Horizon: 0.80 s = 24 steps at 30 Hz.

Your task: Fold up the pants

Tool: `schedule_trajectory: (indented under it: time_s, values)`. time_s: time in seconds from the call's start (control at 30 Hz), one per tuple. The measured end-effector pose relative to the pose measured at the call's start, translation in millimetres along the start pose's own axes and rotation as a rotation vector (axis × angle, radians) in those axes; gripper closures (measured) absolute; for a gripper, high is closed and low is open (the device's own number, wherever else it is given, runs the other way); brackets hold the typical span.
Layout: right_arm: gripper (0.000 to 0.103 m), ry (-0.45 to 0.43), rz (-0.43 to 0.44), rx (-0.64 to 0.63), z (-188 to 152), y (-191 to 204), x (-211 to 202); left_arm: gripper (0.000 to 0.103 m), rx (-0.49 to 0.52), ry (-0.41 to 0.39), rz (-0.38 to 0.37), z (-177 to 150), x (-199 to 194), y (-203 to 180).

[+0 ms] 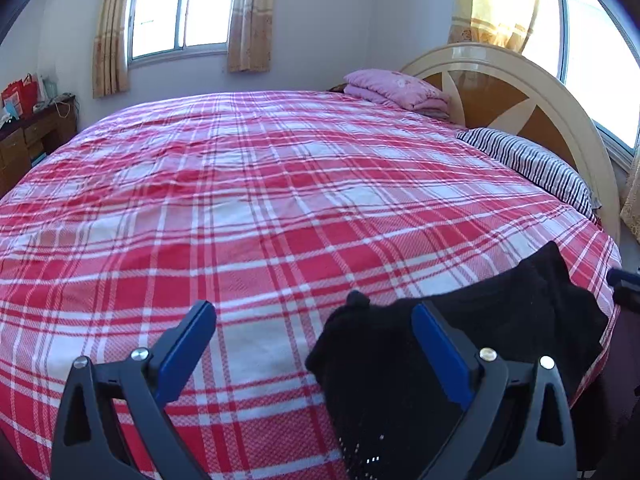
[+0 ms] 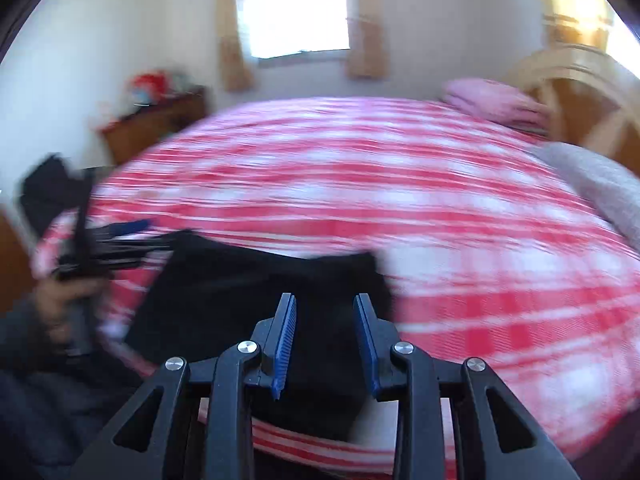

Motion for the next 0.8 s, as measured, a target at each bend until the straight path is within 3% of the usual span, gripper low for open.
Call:
schedule_trajectory:
  time_s: [0.1,0.2,0.3,0.43,0.8]
  values:
    - [0.071,0.089,-0.047,-0.049,-12,11,28,0.002,0.021,0.029,0.030,-1,12,1]
    - [0.071,0.157,-0.099,0.029,-31,-13,38,0.002,0.012,0.058,0.042,-5,22,6]
    - [0.071,0.161,-0.081,0.126,-45,-39,30,0.002,-0.029,0.102,0.036,-10,34,15]
    - [0.071,0.161,-0.088,0.107,-51,-36,25,0.001,-0.074,0.133,0.021,-14,45,21]
    - [0.071,0.158,-0.088,0.091,-51,-34,28,0.001,-0.006,0.073,0.063,-12,29,14]
Point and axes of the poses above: each gripper's, at about its wrist camera, not at the fingertips, and x roughly the way its jaws point, y to its left, z to its top, the point moved 4 cm from there along x, roughly the way its jaws point, and after that the axes turned 9 degrees about -x, right-handed, at the moved point
